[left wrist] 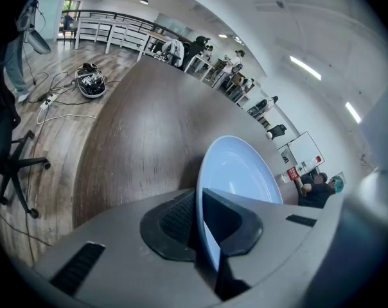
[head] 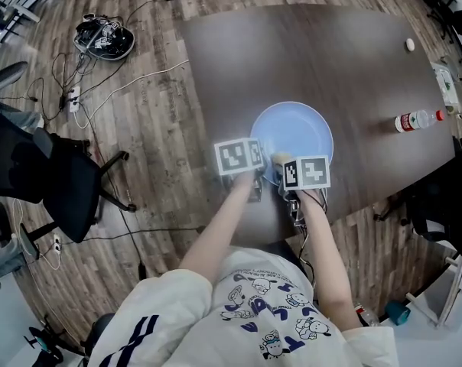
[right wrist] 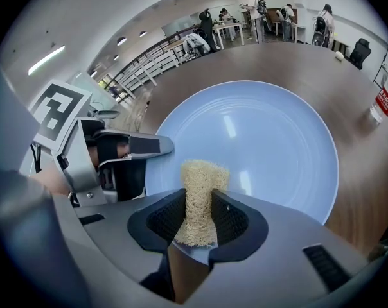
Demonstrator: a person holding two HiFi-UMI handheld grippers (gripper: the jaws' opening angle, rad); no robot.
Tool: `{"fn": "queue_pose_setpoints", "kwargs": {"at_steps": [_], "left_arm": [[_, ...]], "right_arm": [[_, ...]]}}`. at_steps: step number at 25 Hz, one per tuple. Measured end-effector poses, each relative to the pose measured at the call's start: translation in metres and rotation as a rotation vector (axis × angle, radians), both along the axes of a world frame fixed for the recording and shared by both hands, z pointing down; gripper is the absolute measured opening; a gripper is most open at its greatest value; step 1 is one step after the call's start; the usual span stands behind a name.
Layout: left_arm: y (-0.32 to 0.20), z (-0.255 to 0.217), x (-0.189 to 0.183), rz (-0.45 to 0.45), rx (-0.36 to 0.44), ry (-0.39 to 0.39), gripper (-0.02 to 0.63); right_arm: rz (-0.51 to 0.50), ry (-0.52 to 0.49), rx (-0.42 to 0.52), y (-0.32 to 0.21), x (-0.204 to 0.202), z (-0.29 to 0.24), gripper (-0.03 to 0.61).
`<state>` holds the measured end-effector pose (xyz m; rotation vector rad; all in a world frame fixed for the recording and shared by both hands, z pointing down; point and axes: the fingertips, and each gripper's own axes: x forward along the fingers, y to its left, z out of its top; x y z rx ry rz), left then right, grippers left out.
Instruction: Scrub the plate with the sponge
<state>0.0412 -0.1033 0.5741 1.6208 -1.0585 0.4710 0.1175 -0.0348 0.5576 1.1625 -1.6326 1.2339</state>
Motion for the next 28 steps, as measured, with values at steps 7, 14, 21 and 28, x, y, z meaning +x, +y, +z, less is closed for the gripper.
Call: {"fn": "queue_pose_setpoints", "kwargs": {"at_steps": [7, 14, 21, 28], "left_arm": [[-0.001, 0.0, 0.002, 0.005, -0.002, -0.003, 0.031], [0.0, 0.001, 0.002, 0.005, 0.0, -0.006, 0.031], [0.001, -0.001, 0.0, -0.001, -0.001, -0.009, 0.031], [0.0, -0.001, -0.001, -0.001, 0.004, -0.023, 0.031]], "right_arm": [[0.04, -0.008, 0.044, -0.016, 0.004, -0.006, 0.12], [0.085, 0.009, 0.119, -0.034, 0.018, -0.015, 0.12], [0.106, 0.036, 0.163, -0.044, 0.029, -0.022, 0.12], [0.13, 0.03, 0.159, -0.044, 0.034, -0.013, 0.12]]}}
